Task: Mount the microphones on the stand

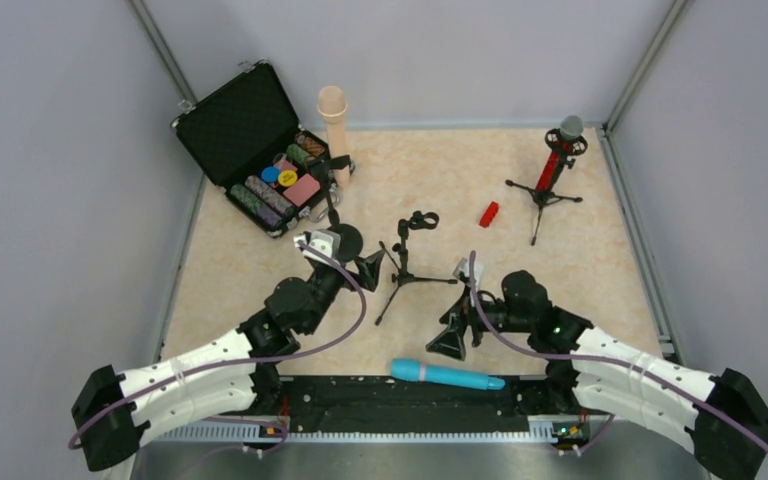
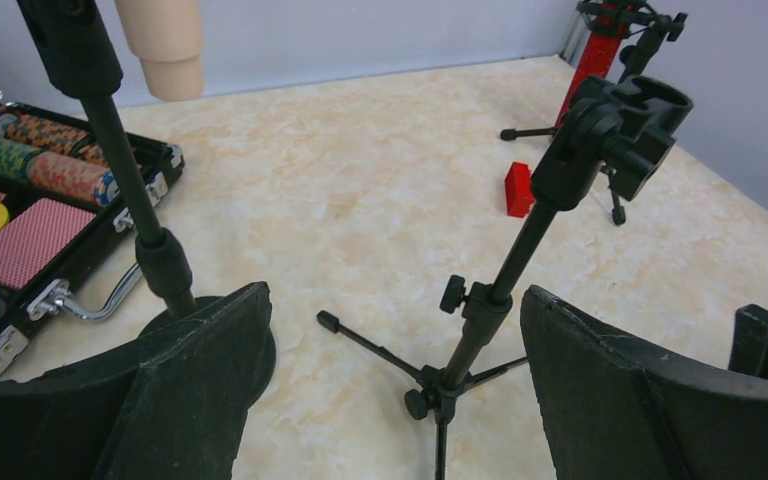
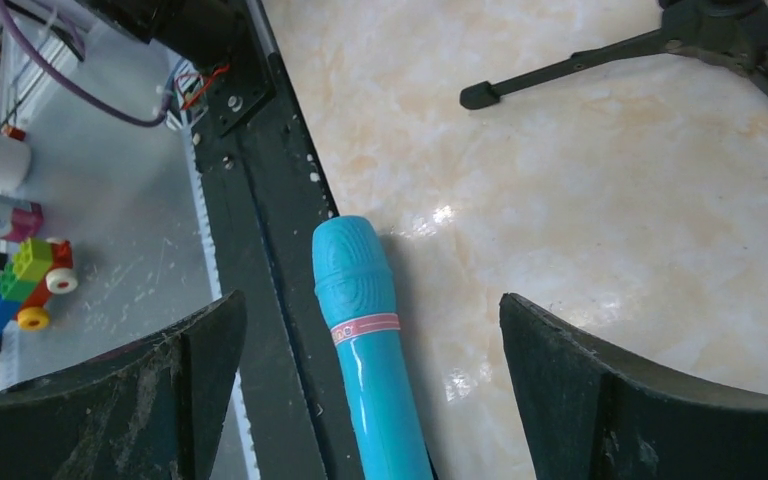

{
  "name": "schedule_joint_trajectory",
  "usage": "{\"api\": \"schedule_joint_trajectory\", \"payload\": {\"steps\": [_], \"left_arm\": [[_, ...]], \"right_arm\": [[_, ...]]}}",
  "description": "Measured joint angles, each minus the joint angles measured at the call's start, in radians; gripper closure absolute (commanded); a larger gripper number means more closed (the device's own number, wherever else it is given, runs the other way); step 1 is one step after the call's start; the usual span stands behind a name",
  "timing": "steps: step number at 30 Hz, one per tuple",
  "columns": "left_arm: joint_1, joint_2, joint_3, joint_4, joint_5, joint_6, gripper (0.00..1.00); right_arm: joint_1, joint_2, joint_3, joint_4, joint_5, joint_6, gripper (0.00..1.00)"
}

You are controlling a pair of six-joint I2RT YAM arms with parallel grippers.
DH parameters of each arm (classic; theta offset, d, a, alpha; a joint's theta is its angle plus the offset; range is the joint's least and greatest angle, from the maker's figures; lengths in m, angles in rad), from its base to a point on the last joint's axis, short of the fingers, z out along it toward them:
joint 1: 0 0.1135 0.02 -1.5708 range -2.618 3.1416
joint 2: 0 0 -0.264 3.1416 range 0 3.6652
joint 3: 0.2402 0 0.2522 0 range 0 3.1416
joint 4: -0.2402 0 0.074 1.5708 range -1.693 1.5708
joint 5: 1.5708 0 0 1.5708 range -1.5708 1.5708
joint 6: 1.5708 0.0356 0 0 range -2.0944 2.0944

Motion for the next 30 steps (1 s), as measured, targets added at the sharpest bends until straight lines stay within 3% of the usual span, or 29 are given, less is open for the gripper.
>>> {"api": "schedule_joint_trajectory", "payload": {"steps": [7,30], "left_arm": [[0.0,-0.004,0.0,-0.04,-0.051,-0.005,0.01],[0.0,-0.037,0.0,-0.082,-0.125,-0.008,0.01]], "right_arm": [[0.188,0.035,0.051,-0.059,0.123,-0.075,0.07],[0.553,0.37,0.275,-0.282,0.492,-0.237,0.09]]}}
